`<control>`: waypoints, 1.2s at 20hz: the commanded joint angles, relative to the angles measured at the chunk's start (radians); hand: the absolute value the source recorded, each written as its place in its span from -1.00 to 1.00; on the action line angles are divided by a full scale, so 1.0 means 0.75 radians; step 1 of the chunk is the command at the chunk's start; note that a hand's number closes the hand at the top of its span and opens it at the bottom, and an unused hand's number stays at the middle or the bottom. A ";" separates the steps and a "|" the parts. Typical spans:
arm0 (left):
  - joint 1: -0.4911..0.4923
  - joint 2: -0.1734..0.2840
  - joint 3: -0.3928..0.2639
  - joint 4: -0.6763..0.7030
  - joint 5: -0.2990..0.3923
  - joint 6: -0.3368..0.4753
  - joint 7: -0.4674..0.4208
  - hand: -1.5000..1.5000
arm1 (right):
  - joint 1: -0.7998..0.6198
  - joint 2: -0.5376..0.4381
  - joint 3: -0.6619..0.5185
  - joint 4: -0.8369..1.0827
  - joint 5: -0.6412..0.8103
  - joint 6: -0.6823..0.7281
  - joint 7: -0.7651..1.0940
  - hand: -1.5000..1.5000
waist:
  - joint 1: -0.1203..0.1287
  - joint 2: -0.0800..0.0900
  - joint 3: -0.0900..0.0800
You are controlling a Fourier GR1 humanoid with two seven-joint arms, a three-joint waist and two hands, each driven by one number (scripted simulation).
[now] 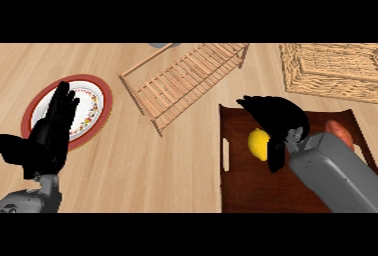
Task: Pick the lemon from the tray and place it in the tiered shelf
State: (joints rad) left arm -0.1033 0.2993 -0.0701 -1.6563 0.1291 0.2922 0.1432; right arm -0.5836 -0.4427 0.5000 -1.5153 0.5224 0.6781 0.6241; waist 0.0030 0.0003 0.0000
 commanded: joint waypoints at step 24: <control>0.001 -0.141 0.112 -0.019 -0.137 -0.111 0.032 0.00 | 0.174 0.266 -0.161 0.295 0.523 -0.094 -0.404 -1.00 | 0.000 0.000 0.000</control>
State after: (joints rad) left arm -0.0879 0.2146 0.0076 -1.6871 0.0487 0.2118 0.1777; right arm -0.4447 -0.2860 0.3973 -1.3210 0.8777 0.5793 0.3215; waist 0.0032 0.0002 0.0001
